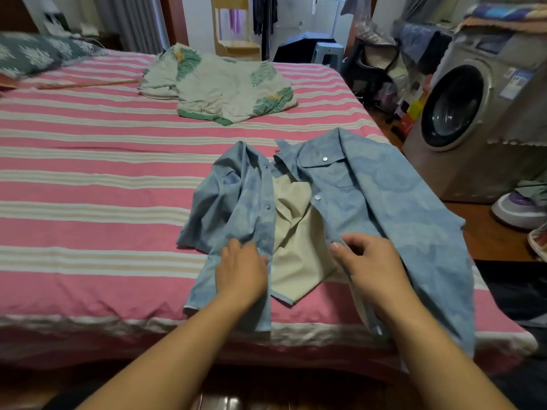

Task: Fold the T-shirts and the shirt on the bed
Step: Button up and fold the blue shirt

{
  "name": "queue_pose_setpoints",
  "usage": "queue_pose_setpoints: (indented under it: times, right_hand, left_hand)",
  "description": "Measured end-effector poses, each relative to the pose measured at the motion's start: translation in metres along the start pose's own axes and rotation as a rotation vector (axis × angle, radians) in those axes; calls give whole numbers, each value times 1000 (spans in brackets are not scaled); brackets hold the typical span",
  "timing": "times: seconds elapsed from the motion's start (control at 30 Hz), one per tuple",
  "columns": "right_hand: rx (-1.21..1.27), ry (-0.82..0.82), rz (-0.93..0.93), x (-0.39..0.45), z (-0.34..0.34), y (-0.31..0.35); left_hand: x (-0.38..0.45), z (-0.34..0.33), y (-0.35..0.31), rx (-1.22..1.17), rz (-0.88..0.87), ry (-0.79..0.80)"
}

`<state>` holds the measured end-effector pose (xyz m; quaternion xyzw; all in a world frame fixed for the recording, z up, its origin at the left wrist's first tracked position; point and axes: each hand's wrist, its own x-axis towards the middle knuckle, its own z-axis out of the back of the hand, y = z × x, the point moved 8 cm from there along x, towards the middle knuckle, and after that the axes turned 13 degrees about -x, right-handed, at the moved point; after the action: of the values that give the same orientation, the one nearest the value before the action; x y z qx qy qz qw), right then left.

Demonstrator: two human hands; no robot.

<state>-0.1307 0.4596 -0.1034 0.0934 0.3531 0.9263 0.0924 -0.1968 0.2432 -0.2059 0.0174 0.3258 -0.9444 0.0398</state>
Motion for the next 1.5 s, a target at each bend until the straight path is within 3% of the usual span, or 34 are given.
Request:
queue_pose_setpoints:
  times: [0.1,0.27,0.47,0.53,0.63,0.77,0.9,1.23,1.4,1.5]
  right_hand:
    - [105,-14,-29,0,-3,0]
    - [204,28,-101,1,-20,-6]
    - [194,-63,-76,-4,-2,-8]
    - [251,-134,-68,-9,11,-6]
    - [321,-162,-28,-18,18,3]
    - [17,-47,38,-28,-21,16]
    - [-221,-76,121,-30,-45,22]
    - [-322,-131,185,-39,-46,18]
    - [-497,-215,311,-53,-51,29]
    - [-593,-252,413,-62,-61,37]
  left_hand:
    - [-5,4,2,46,65,-81]
    - [12,10,1,21,82,0]
    - [-18,71,-21,15,-76,-14]
    - [-33,91,-25,-156,-62,9]
    - [-52,80,-34,-738,33,103]
    - [-68,31,-42,-860,59,95]
    - [-69,10,-41,-870,82,98]
    - [-75,10,-34,-903,99,139]
    - [-86,-11,-28,-1168,261,263]
    - [-85,-18,-19,-1167,313,240]
